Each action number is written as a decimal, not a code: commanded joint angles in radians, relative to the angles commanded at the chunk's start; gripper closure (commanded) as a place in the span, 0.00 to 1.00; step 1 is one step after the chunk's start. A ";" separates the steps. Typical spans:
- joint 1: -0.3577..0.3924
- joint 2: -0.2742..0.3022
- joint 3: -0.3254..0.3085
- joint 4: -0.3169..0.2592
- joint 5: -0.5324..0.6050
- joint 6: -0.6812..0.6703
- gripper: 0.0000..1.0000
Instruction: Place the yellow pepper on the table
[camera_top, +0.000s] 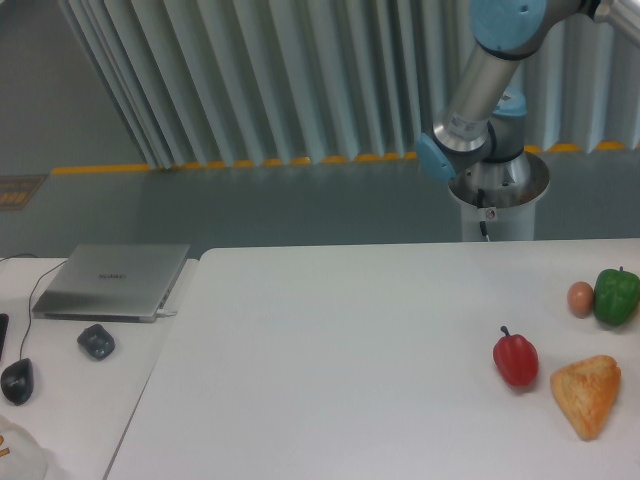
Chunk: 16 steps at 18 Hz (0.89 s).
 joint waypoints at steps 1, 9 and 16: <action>-0.002 -0.002 0.000 0.003 0.005 0.005 0.00; -0.002 -0.028 0.000 0.015 0.008 0.034 0.00; 0.009 -0.037 -0.014 0.017 0.005 0.032 0.00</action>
